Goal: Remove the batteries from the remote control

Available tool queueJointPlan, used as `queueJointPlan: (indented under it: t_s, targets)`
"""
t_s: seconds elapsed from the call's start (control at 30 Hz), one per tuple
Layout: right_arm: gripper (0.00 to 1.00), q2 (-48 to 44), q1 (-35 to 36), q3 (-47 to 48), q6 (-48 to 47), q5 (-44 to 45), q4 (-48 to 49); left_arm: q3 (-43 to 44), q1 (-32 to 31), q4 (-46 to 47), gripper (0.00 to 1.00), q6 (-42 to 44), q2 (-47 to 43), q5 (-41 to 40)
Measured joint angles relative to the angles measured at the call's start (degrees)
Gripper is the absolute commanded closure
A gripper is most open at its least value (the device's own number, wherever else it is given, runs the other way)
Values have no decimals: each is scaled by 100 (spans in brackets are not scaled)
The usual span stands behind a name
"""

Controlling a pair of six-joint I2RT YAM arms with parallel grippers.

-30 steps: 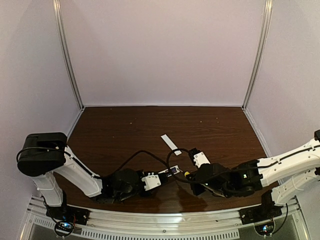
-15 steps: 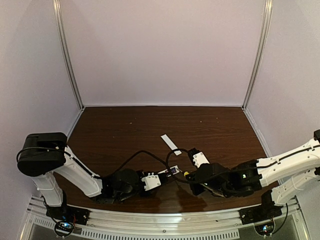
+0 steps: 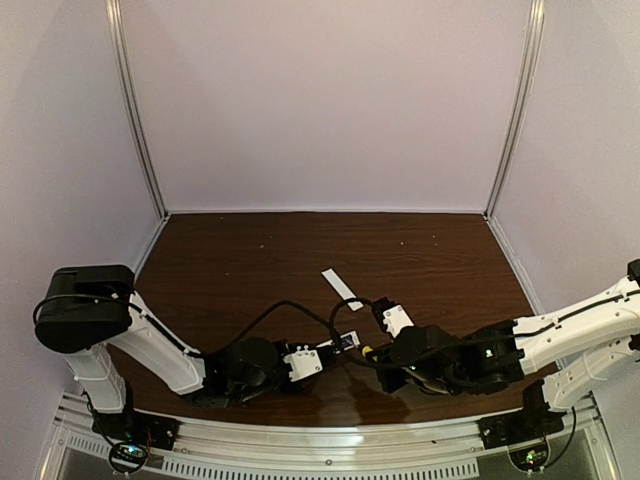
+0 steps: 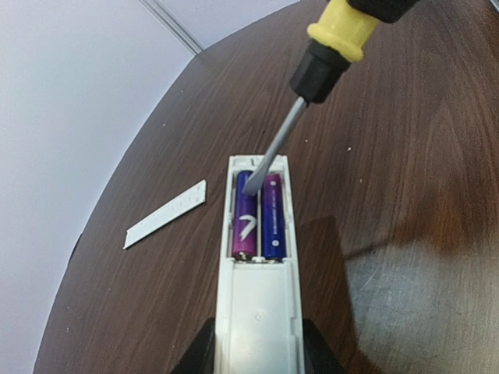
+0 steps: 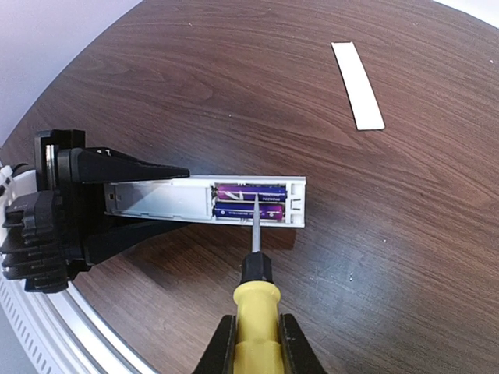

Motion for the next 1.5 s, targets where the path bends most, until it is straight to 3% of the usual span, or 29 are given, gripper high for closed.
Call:
queueJointPlan:
  t_s: [0.4, 1.5]
  targets:
    - [100, -509, 0, -22, 131, 439, -457, 2, 0, 11, 100, 0, 0, 26]
    - [100, -72, -87, -98, 61, 363, -107, 2, 0, 48, 100, -2, 0, 90]
